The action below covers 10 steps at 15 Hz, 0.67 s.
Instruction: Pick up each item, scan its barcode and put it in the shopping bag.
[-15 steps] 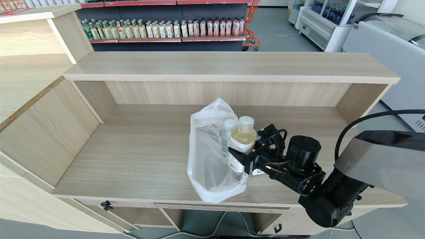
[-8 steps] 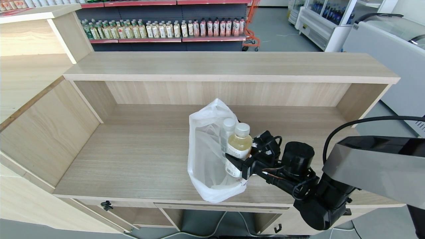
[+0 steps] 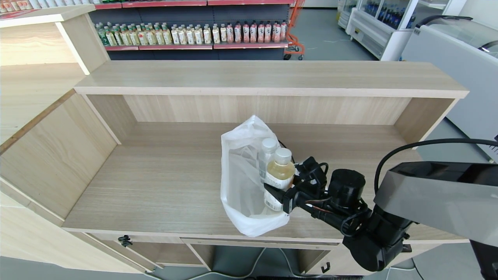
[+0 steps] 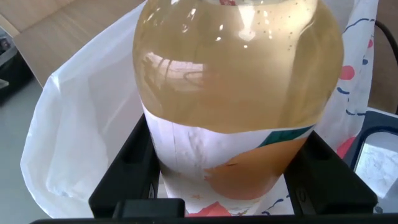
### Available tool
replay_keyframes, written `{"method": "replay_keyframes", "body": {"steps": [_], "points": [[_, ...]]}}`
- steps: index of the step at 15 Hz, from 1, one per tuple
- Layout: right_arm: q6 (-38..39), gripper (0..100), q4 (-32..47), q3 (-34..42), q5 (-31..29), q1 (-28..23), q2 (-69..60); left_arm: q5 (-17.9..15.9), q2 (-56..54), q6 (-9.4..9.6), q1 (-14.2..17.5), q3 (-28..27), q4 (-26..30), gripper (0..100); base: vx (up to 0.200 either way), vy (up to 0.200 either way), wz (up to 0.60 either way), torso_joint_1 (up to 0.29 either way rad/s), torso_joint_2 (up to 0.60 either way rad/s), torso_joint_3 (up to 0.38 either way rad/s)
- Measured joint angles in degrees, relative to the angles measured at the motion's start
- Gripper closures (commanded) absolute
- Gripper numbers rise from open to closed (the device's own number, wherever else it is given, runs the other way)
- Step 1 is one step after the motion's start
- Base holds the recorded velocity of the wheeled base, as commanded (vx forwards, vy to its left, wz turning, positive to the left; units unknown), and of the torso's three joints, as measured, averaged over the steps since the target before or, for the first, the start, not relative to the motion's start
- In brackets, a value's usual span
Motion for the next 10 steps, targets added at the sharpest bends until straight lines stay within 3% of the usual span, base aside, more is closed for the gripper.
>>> {"method": "replay_keyframes", "body": {"steps": [10], "points": [[-2.00, 100, -0.16, 2.21, 1.07, -0.16, 0.23, 0.00, 0.00, 0.15, 0.00, 0.00, 0.00, 0, 0.000, 0.000, 0.00, 0.000, 0.00, 0.000]]}}
